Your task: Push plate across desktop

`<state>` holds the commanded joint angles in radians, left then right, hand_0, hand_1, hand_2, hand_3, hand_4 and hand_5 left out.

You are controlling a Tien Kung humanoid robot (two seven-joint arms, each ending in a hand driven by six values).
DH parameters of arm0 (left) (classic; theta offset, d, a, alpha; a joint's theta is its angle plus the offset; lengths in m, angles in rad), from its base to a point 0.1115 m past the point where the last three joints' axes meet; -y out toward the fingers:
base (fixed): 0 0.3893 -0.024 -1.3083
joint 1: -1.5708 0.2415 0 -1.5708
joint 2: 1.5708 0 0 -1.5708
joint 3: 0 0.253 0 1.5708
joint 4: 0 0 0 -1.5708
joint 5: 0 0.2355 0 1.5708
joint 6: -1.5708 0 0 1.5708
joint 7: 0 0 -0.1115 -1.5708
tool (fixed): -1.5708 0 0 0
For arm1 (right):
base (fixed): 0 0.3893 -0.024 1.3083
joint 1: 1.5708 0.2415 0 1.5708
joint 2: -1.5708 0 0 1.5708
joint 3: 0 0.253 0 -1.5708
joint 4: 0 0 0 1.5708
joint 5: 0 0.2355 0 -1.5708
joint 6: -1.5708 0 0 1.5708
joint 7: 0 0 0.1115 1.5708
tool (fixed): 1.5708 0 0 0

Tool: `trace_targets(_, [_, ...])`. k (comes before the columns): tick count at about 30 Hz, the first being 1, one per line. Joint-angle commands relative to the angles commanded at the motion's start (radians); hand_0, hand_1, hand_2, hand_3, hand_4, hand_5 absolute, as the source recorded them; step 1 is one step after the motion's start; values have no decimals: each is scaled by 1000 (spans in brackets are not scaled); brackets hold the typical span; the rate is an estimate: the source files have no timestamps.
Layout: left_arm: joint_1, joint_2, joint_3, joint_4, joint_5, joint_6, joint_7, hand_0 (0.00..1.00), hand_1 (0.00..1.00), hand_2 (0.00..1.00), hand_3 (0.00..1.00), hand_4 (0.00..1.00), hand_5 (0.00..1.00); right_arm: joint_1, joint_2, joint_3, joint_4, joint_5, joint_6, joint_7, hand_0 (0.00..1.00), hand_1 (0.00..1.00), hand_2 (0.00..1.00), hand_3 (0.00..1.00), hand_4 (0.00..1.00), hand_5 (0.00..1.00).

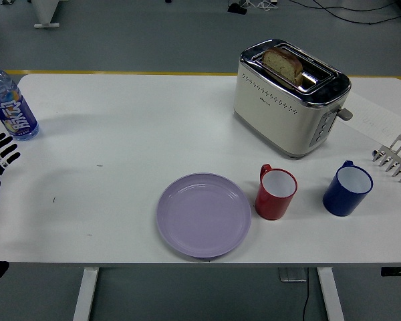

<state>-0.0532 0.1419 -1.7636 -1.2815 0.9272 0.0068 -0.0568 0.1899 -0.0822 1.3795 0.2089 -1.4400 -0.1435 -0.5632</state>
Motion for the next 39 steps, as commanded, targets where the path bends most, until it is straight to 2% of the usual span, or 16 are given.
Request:
trace_targets(4, [1,2,-8,-3,-2,-10,3,676,707,690,594,530,998,1,1,0,1,0,0,-2,567,557,693,611,337,316])
trace_targets(9, [3,1,-14,-5,-18,-44,3,676,707,690,594,530,998,3,1,0,1,1,0,-2,567,557,693,611,337,316])
trace_targets(10, [2,1,-15,-5,-18,-53,5,676,713,689,598,566,998,3,0,0,1,0,0,-3,567,558,693,611,338,315])
trace_targets(12, [2,0,-16,-5,-19,-65,10,676,713,689,598,566,998,5,0,1,0,-1,0,-2,567,558,693,611,338,315])
trace_targets(39, [-2,-9,-29,-3,-9,-70,20,672,713,689,599,571,998,10,3,8,-1,-11,2,-2,567,556,692,610,337,315])
